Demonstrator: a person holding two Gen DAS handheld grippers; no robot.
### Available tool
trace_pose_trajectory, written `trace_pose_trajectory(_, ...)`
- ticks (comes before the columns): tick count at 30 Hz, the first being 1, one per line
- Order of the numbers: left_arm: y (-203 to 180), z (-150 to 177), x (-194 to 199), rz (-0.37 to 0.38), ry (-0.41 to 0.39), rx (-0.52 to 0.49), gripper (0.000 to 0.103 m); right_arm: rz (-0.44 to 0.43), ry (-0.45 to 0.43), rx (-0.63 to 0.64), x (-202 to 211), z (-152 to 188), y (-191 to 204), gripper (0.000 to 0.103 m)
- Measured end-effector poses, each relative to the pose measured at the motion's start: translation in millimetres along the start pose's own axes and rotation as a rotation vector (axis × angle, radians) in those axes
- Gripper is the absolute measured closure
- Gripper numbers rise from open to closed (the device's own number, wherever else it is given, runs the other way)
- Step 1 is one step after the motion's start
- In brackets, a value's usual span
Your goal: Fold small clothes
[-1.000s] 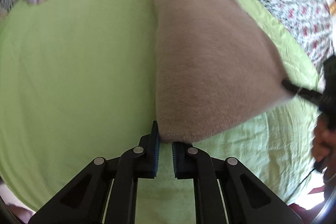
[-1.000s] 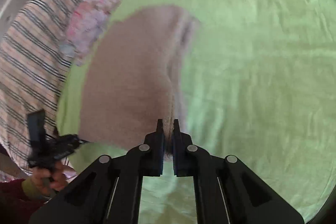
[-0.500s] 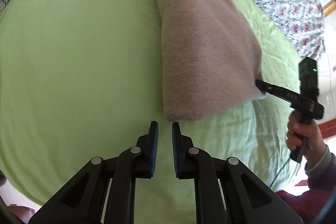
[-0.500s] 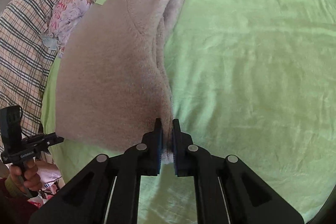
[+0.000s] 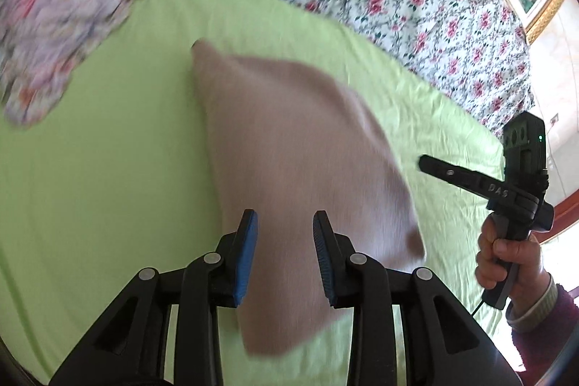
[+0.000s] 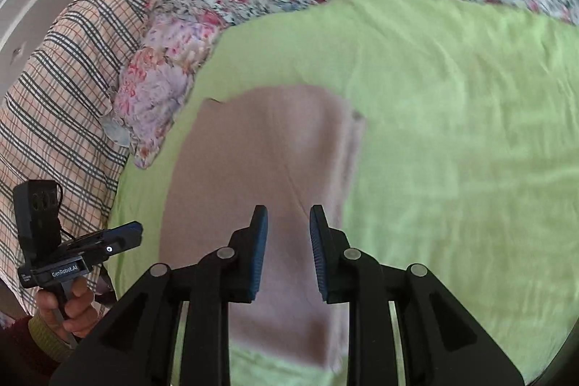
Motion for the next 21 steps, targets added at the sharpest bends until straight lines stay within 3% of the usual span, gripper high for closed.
trace_pose_trajectory(4, 10, -33, -26, 0.050, -0.010, 0.022, 0.071, 0.015, 0.040, -0.016, -38, -14, -4, 0.078)
trace_pose_trajectory(7, 28, -43, -63, 0.020, 0.046, 0.044, 0.072, 0.092, 0.068, -0.019, -64, -23, -22, 0.078)
trace_pose_trajectory(8, 35, -42, -75, -0.006, 0.079, 0.048, 0.082, 0.137, 0.071, -0.015, -72, -25, -30, 0.080)
trace_pose_trajectory(10, 47, -41, -91, -0.020, 0.107, 0.061, 0.086, 0.164, 0.076, -0.016, -85, -27, -41, 0.080)
trace_pose_trajectory(16, 53, -45, -91, 0.001, 0.076, 0.088, 0.087, 0.141, 0.082, -0.027, -83, -32, -40, 0.080)
trace_pose_trajectory(21, 35, -29, -50, -0.002, 0.034, 0.094, 0.085, 0.042, 0.058, -0.042, -41, -17, -24, 0.077)
Point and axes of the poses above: each gripper's, at about its wrist camera, not at the fingertips, and x roughly against the way its jaws point, y to its left, z to its underside, the point moved 7 cm from there along -x, roughly the way its jaws point, and after that the axes turned 7 degrees about -x, right-handed, at the moved point
